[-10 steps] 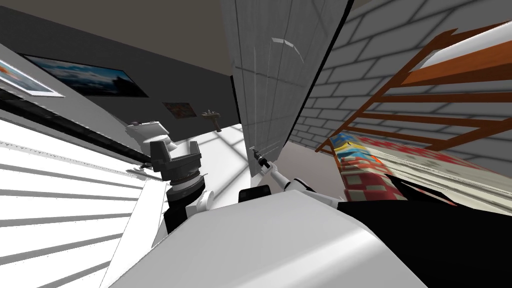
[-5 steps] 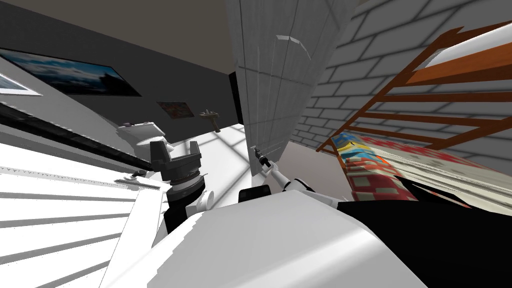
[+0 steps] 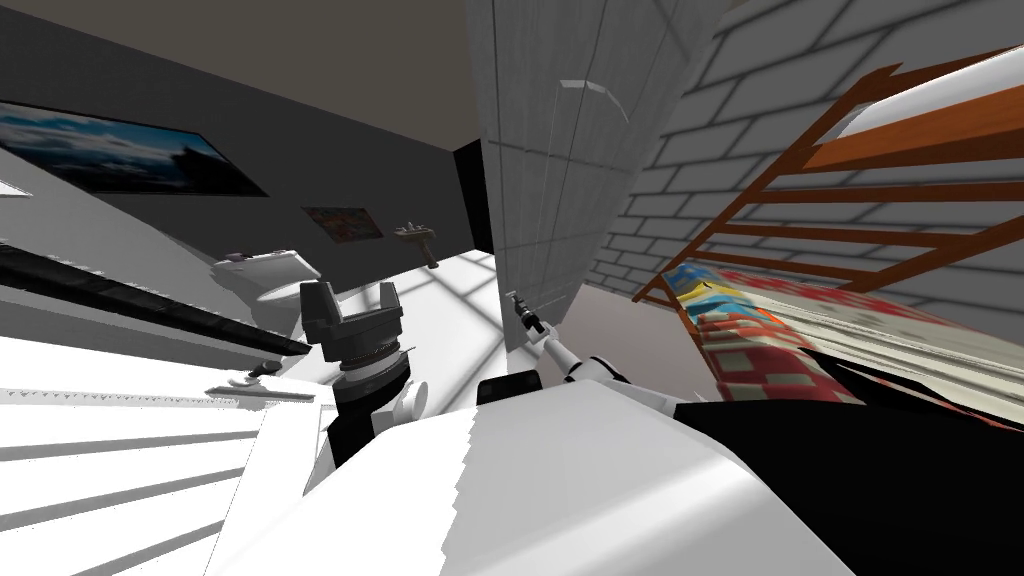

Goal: Push the door open

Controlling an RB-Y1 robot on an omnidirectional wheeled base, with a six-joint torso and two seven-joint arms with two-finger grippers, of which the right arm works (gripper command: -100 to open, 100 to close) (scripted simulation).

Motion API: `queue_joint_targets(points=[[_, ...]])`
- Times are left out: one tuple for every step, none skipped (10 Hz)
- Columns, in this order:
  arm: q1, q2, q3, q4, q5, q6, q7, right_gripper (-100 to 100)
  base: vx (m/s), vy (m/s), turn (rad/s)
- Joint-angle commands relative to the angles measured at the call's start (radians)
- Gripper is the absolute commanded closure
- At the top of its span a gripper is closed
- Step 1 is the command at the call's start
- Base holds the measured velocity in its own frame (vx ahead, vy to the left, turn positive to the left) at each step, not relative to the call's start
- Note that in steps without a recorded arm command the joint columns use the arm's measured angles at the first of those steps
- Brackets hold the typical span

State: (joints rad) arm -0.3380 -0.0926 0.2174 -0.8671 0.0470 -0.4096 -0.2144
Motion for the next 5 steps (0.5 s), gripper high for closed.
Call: queue_joint_targets(points=[[0.003, -0.006, -0.013, -0.031, -0.002, 0.017, 0.004, 100, 0.095, 0.117, -0.029], [0.002, -0.004, -0.033, -0.024, -0.004, 0.017, 0.013, 100, 0.086, 0.117, -0.046], [0.001, -0.002, -0.044, -0.02, -0.006, 0.017, 0.018, 100, 0.131, 0.161, -0.056], [0.001, -0.001, -0.052, -0.018, -0.007, 0.017, 0.021, 100, 0.108, 0.182, -0.06], [0.0, 0.0, -0.06, -0.015, -0.008, 0.017, 0.025, 100, 0.089, 0.174, -0.064]])
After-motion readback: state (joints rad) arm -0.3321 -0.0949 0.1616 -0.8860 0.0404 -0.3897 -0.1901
